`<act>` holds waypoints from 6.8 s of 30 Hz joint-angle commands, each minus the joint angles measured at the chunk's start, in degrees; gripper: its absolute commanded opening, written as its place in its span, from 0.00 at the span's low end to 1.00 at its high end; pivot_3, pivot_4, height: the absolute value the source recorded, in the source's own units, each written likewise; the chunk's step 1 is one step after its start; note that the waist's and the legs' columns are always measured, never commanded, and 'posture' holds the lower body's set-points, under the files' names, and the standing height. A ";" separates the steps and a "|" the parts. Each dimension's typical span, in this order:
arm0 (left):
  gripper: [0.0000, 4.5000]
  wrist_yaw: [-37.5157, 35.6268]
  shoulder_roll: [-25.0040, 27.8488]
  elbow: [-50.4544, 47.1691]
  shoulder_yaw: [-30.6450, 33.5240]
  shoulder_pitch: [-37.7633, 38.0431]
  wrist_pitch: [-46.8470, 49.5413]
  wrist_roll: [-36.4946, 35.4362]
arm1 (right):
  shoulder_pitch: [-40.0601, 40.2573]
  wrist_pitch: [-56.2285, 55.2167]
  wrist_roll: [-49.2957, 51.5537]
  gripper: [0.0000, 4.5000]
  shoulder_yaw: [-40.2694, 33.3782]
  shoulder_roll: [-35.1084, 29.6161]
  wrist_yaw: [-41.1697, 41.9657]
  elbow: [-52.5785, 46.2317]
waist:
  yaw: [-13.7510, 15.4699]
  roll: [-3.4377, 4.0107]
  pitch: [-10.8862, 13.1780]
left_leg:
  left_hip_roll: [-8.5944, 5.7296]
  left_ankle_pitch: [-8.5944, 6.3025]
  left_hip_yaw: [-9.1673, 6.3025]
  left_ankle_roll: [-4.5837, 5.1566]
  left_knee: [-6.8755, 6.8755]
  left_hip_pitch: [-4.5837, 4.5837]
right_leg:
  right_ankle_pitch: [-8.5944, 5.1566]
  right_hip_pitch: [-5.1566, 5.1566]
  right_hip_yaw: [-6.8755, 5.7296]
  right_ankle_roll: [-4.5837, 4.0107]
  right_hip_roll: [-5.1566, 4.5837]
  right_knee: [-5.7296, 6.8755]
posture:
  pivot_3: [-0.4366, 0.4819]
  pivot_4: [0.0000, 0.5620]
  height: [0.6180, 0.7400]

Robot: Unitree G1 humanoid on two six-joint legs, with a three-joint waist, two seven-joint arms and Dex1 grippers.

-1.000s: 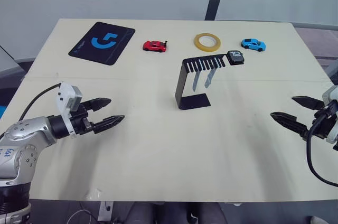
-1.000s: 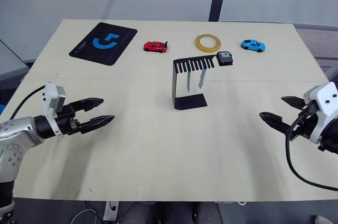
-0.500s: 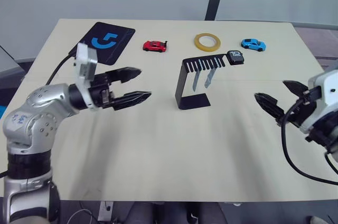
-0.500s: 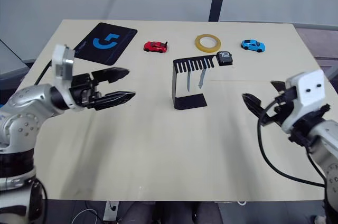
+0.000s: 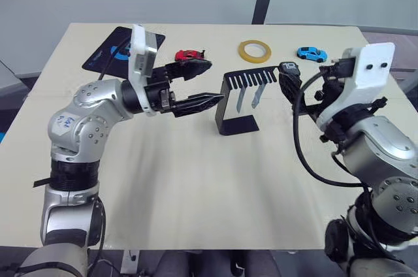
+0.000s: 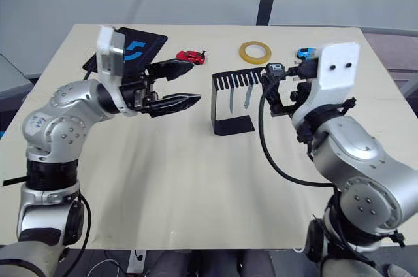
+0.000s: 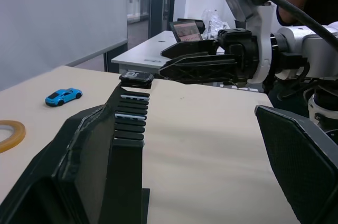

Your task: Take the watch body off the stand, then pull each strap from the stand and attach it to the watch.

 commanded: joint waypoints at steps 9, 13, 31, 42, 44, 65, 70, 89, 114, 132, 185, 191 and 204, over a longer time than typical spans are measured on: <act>1.00 -0.92 -0.60 -0.40 0.12 -3.15 -2.22 1.27 | -5.60 4.11 -8.78 0.99 1.06 4.72 -2.68 1.60 | -1.14 0.00 0.00 | 0.00 0.00 0.00 -0.01 -0.02 -0.01 | 0.00 -0.03 0.00 0.00 0.06 0.00 | 0.48 0.27 0.93; 1.00 -0.54 -0.62 -0.92 0.26 -3.01 -2.12 1.26 | -6.94 4.49 -10.72 0.99 1.52 5.50 -1.24 3.01 | -1.39 0.00 0.00 | 0.02 0.00 0.02 -0.01 -0.06 -0.01 | 0.00 -0.05 0.02 0.00 0.08 -0.01 | 0.48 0.27 0.93; 1.00 1.27 -0.65 -2.53 0.55 -2.06 -1.59 0.75 | -9.27 4.94 -16.83 0.99 2.49 7.52 4.23 6.52 | -1.41 0.01 0.00 | 0.04 0.01 0.03 -0.02 -0.07 -0.02 | -0.01 -0.08 0.06 -0.01 0.10 -0.01 | 0.48 0.27 0.93; 1.00 1.56 -0.65 -2.79 0.51 -2.00 -1.52 0.72 | -8.95 1.89 -20.05 0.99 4.44 8.30 7.16 9.98 | -1.46 0.01 0.01 | 0.04 0.01 0.04 -0.02 -0.09 -0.03 | -0.01 -0.09 0.06 0.00 0.10 -0.02 | 0.48 0.27 0.93; 1.00 1.61 -0.70 -2.78 0.46 -2.04 -1.61 0.81 | -8.84 1.15 -20.58 0.99 4.80 8.33 7.54 10.60 | -1.47 0.01 0.01 | 0.04 0.01 0.04 -0.02 -0.09 -0.03 | -0.01 -0.09 0.06 -0.01 0.10 -0.02 | 0.48 0.27 0.93; 1.00 2.26 -1.18 -2.78 0.47 -2.57 -1.71 0.75 | -8.42 -0.37 -22.99 0.36 5.21 9.08 9.70 11.19 | -1.37 0.02 0.01 | 0.08 0.01 0.03 -0.03 -0.09 -0.03 | -0.01 -0.09 0.07 0.00 0.09 -0.03 | 0.48 0.27 0.93; 1.00 2.08 -1.37 -2.46 0.44 -2.68 -1.77 0.66 | -9.67 1.08 -23.04 0.36 4.85 8.65 10.04 10.23 | -1.40 0.02 0.01 | 0.08 0.01 0.04 -0.03 -0.09 -0.03 | -0.01 -0.09 0.07 0.00 0.09 -0.04 | 0.48 0.27 0.93; 1.00 -6.27 -0.98 -3.15 -0.24 -0.91 1.03 -3.36 | -5.76 11.41 -17.61 0.36 -6.84 -3.05 22.96 -7.05 | -1.12 0.04 0.03 | 0.08 0.01 -0.08 -0.03 -0.09 -0.24 | 0.00 -0.21 -0.01 0.00 0.09 -0.11 | 0.48 0.27 0.93; 1.00 -11.97 1.85 -9.99 -6.71 8.94 -1.94 0.09 | 37.45 -33.99 -24.07 0.36 -6.35 -10.00 38.01 21.60 | -1.12 0.18 0.10 | 0.08 0.09 0.20 -0.11 -0.03 -0.53 | 0.00 -0.62 0.35 0.00 0.31 -0.04 | 0.48 0.27 0.93; 1.00 -9.10 0.86 -11.28 -5.78 7.82 -0.72 -0.75 | 33.02 -38.82 -23.27 0.36 -3.85 -10.29 38.26 35.55 | -0.94 0.18 0.10 | 0.09 0.10 0.15 -0.10 0.03 -0.57 | 0.00 -0.62 0.33 0.00 0.27 0.03 | 0.48 0.27 0.93; 1.00 33.48 -9.94 -18.48 -10.10 26.74 -2.89 24.82 | 50.98 -36.13 15.95 1.00 -15.88 -21.51 45.17 -4.61 | 0.50 -0.14 -0.16 | 0.09 0.02 0.67 0.02 -0.04 0.18 | 0.00 -0.48 1.01 0.00 -0.08 0.57 | 0.48 0.27 0.93; 1.00 38.83 -16.98 -10.53 -14.35 21.83 -7.22 30.53 | 45.86 -35.67 15.71 1.00 -6.99 -20.67 39.01 -6.29 | 0.56 -0.15 -0.17 | 0.10 0.02 0.69 0.02 -0.02 0.17 | 0.00 -0.48 1.00 0.00 -0.07 0.57 | 0.48 0.27 0.93; 1.00 45.35 -25.22 2.32 -15.36 14.51 -12.12 37.68 | 43.84 -37.21 12.87 1.00 -0.58 -21.83 35.00 -4.99 | 1.13 -0.25 -0.21 | 0.09 0.02 0.68 0.18 0.04 0.08 | 0.01 -0.48 0.88 0.01 -0.11 0.50 | 0.48 0.27 0.93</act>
